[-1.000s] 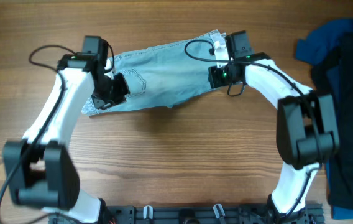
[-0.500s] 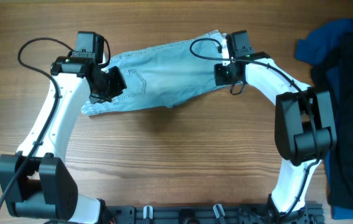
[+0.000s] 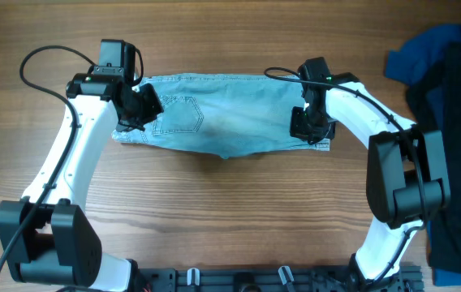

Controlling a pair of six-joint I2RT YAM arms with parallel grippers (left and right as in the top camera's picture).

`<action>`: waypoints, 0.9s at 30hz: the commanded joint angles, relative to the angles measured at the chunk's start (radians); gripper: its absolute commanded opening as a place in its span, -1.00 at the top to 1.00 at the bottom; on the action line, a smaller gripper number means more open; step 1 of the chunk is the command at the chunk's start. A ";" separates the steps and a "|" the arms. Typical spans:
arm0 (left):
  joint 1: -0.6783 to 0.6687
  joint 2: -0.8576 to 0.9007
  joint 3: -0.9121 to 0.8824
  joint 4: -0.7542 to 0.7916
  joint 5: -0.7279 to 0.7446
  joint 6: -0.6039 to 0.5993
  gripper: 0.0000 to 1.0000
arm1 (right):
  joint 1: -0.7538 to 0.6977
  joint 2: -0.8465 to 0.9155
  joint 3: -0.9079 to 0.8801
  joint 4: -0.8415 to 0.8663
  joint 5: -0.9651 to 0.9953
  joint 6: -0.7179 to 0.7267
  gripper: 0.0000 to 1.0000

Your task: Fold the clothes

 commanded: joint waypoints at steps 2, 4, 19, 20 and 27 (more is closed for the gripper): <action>-0.002 0.014 0.004 0.082 -0.008 -0.006 0.72 | -0.004 0.000 0.058 -0.066 -0.016 -0.088 0.91; -0.002 0.016 0.004 0.094 -0.005 -0.006 0.72 | -0.005 -0.047 0.125 -0.050 -0.092 -0.130 0.91; -0.002 0.214 0.004 0.253 -0.006 -0.006 0.77 | -0.007 0.080 0.195 0.289 -0.065 -0.286 0.91; -0.002 0.225 0.004 0.283 -0.006 -0.006 0.77 | -0.009 0.106 0.195 0.296 -0.010 -0.247 0.91; -0.001 0.373 0.004 0.534 -0.008 0.005 0.82 | -0.043 0.190 0.190 0.393 0.035 -0.198 0.91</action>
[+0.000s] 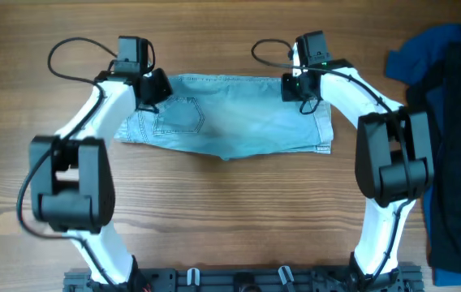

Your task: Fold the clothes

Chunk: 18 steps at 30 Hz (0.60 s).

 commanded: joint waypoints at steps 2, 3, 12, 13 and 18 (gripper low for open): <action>-0.001 0.085 0.002 0.097 -0.010 0.005 0.82 | -0.036 0.035 0.002 0.025 0.059 0.030 0.91; -0.001 0.095 0.002 0.114 -0.010 0.005 0.82 | -0.043 0.035 0.001 0.022 0.059 0.031 0.92; -0.001 0.197 0.003 0.230 -0.029 0.010 0.92 | -0.093 0.111 -0.004 0.073 0.062 0.023 0.91; -0.002 0.183 0.003 0.248 -0.028 0.032 0.92 | -0.093 0.106 -0.002 0.084 0.062 0.022 0.91; -0.005 -0.013 0.026 0.259 -0.038 0.072 0.92 | -0.093 -0.018 0.062 0.052 0.058 -0.003 0.91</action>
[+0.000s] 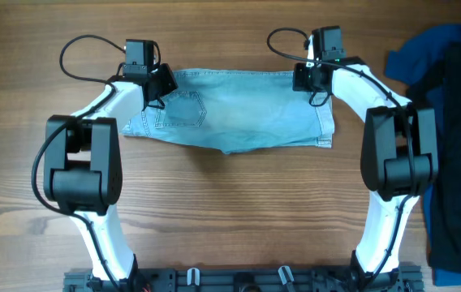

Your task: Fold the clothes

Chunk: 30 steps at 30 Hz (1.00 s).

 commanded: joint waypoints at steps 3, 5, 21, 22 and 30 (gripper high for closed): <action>-0.023 -0.289 0.020 -0.054 -0.024 0.038 0.86 | -0.005 -0.217 0.034 -0.106 -0.093 -0.043 0.91; -0.032 -0.334 0.020 -0.161 -0.024 0.038 0.81 | 0.010 -0.282 0.033 -0.175 -0.275 -0.099 0.91; -0.050 -0.288 0.017 -0.607 0.474 0.178 0.92 | 0.053 -0.278 -0.056 -0.330 -0.292 -0.095 0.92; -0.060 -0.259 0.016 -0.620 0.474 0.177 0.92 | 0.053 -0.270 -0.065 -0.326 -0.292 -0.095 0.91; -0.084 -0.169 0.016 -0.713 0.484 0.178 0.86 | 0.053 -0.248 -0.067 -0.327 -0.292 -0.097 0.91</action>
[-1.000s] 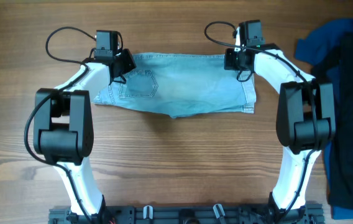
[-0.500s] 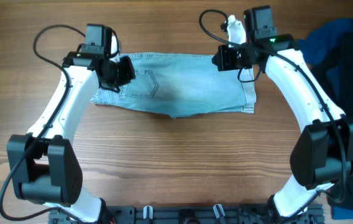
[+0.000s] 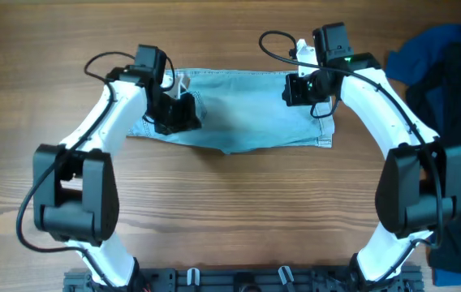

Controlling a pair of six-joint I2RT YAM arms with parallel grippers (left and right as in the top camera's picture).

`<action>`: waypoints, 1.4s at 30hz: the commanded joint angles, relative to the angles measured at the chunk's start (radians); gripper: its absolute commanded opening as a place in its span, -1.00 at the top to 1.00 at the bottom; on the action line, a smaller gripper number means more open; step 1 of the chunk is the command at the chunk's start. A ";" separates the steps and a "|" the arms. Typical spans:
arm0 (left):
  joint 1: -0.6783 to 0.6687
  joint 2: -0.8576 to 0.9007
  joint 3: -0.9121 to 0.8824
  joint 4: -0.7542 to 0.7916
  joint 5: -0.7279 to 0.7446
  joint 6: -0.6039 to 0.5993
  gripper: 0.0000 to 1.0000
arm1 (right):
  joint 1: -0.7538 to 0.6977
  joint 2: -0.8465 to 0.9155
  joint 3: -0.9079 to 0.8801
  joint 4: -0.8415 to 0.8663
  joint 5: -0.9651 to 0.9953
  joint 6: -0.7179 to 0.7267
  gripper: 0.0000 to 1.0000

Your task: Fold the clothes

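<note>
Light blue denim shorts point(image 3: 247, 118) lie spread across the far middle of the wooden table point(image 3: 230, 211). My left gripper point(image 3: 180, 112) sits over the shorts' left part, by the back pocket. It looks shut on the top left corner, drawn inward, with a pale strip of fabric point(image 3: 183, 81) standing up behind it. My right gripper point(image 3: 294, 91) is over the shorts' upper right part and looks shut on the top right corner, also pulled in from the edge. The fingertips themselves are hidden under the gripper bodies.
A pile of other clothes lies at the right edge: a blue garment point(image 3: 425, 49) at the back and a dark one running forward. The arms' bases stand at the front edge of the table.
Both grippers were at the shorts' far corners. Now each is further in over the denim and toward the front, with the corner fabric drawn along. The left top corner stands up.
First both grippers were on the shorts' near side ends, left and right. Then they stood at the far edge near the two top corners, and stayed there a moment later. Now they are over the denim, with the top corners pulled inward.
</note>
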 commanded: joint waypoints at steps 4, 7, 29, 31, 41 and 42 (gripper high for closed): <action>-0.003 0.039 -0.005 -0.048 0.018 0.021 0.84 | -0.002 0.020 -0.010 0.000 0.014 0.001 0.91; -0.003 0.042 -0.014 -0.050 -0.005 0.020 0.82 | -0.002 0.020 -0.010 0.000 0.013 0.002 0.91; 0.021 0.080 -0.115 -0.006 -0.084 -0.113 0.92 | -0.002 0.020 -0.010 -0.017 0.013 0.002 0.91; 0.021 0.058 -0.110 -0.024 -0.031 -0.113 0.92 | -0.002 0.020 -0.010 -0.018 0.014 0.001 0.91; 0.021 -0.092 -0.042 0.066 -0.023 -0.153 0.92 | -0.002 0.020 -0.010 -0.018 0.013 0.002 0.91; 0.019 -0.075 -0.042 0.077 -0.023 -0.166 0.92 | -0.002 0.020 -0.010 -0.018 0.013 0.003 0.91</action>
